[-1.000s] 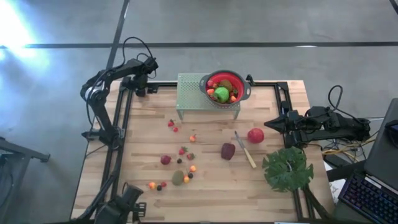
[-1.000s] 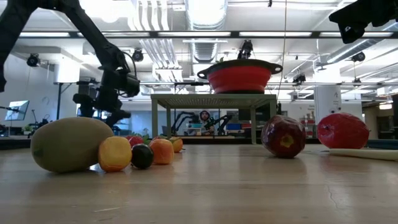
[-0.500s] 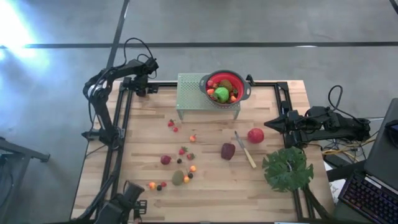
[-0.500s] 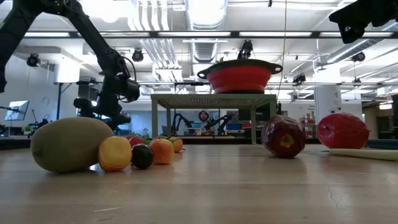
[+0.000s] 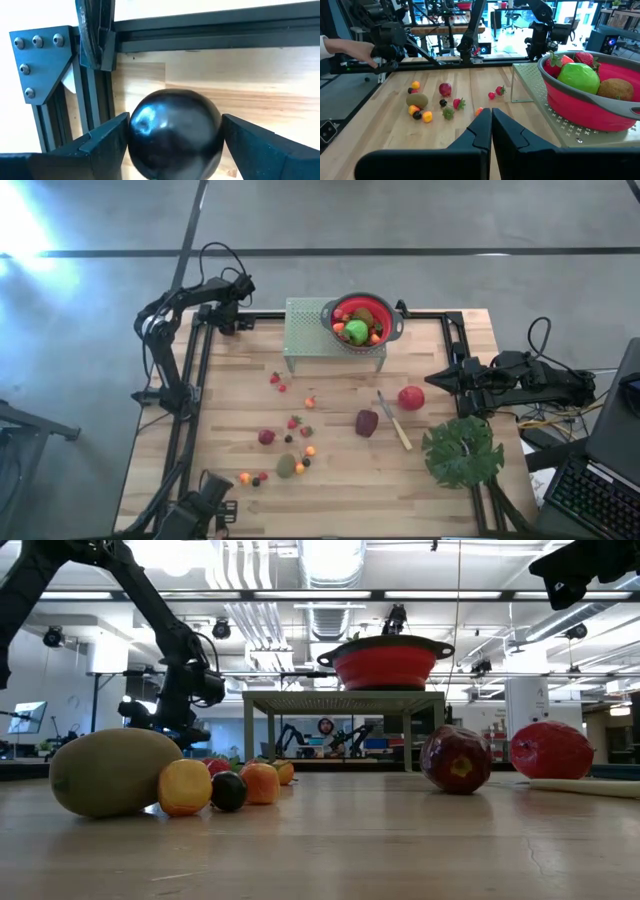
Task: Pick & Place Fruit
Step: Put the black plum into the black strainer bowl on the shelf
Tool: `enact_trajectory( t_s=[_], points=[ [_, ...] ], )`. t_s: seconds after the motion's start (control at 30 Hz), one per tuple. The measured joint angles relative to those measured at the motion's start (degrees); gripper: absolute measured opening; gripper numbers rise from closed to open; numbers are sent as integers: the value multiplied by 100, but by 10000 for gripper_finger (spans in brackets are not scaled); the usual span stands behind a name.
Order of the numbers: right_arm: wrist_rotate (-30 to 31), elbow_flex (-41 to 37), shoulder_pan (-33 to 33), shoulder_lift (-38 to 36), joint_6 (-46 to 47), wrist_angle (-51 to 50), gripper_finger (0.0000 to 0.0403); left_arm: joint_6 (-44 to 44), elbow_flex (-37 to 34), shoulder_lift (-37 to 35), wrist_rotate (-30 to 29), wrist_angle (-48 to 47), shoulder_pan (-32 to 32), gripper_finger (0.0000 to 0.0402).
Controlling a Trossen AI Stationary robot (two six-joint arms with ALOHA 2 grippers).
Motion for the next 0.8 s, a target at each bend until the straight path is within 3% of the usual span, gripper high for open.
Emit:
enact_trajectory(
  t_s=[0.5,0.8],
  points=[
    [0,-2,0,0,2,0,8,177,-162,10,-85,242,-4,315],
    [0,-1,-1,-1,0,2,8,272,-177,8,-85,230,-4,274]
  ],
)
